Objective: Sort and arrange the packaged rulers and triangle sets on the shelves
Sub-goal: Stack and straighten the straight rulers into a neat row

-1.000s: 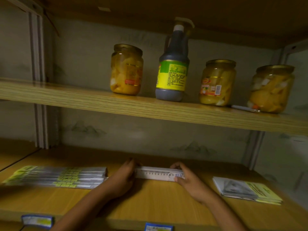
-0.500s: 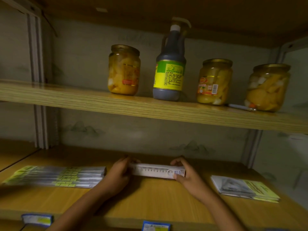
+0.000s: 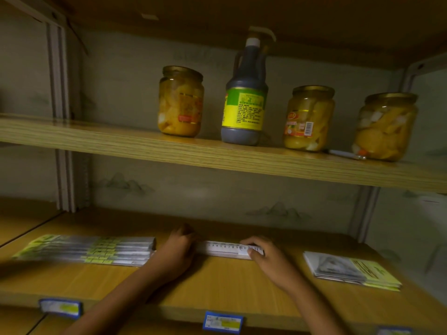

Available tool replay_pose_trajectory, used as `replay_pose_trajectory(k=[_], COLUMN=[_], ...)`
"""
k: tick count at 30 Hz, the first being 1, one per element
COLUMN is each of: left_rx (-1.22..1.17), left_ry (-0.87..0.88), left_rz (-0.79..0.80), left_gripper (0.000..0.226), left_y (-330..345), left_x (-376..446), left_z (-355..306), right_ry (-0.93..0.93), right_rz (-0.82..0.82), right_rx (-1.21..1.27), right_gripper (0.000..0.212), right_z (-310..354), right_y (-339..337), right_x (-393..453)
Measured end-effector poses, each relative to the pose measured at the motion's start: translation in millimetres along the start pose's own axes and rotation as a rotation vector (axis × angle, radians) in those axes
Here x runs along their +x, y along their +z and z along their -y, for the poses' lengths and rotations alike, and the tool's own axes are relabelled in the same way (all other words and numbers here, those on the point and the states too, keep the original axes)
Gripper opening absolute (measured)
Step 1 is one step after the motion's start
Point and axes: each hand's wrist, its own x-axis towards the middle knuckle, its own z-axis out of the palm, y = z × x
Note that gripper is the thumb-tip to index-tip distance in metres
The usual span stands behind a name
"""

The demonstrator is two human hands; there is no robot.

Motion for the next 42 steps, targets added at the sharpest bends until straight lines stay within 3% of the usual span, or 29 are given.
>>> replay_pose_trajectory(k=[4,12,15,25,28,36,42], left_rx=[0.095,0.123,0.099,0.109,0.12,0.092,0.063], left_ry=[0.005,-0.029,-0.062,-0.04,-0.105,-0.227,-0.274], left_rz=[0.055,0.109,0.066,0.083,0.101,0.172,0.148], left_gripper=[0.05,0.036,0.03,0.013,0.015,0.023,0.026], left_y=[-3,-13,-37,-137,-160,-193,-199], left_x=[-2,0,-3,-63,-80,-109,-117], left_z=[-4,-6,-6,51,82,161,181], right_ry=[-0.075,-0.08,-0.084,-0.165,-0.173,-0.115,0.03], right_rz=[-0.012,0.102,0.074,0.241,0.342,0.472,0.641], right_rx=[-0.144,-0.147,-0.11,-0.031,-0.072,-0.218,-0.323], right_gripper=[0.027,0.024,0.025,0.03,0.034,0.064,0.094], right_z=[-3,2,15,118,151,227,238], right_y=[4,-9,-20,14,33,92,108], right_x=[3,6,15,21,26,56,69])
